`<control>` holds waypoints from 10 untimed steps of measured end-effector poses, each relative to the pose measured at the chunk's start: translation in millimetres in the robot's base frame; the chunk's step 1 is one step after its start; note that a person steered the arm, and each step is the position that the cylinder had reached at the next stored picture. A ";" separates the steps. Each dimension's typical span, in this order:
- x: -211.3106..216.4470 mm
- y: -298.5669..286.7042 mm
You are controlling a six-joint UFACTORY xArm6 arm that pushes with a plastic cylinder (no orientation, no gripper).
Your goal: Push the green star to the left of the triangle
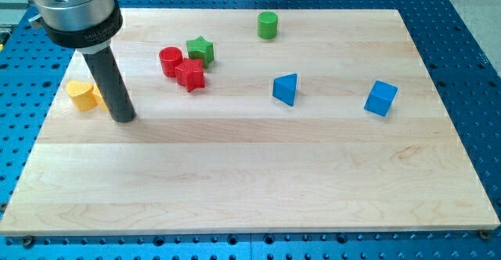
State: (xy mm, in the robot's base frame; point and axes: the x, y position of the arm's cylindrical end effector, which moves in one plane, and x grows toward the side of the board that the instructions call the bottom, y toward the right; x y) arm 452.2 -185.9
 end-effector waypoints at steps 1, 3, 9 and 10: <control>0.5 0.0; -37.6 23.5; -71.7 120.9; -66.4 143.4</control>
State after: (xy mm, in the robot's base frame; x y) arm 385.8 -42.5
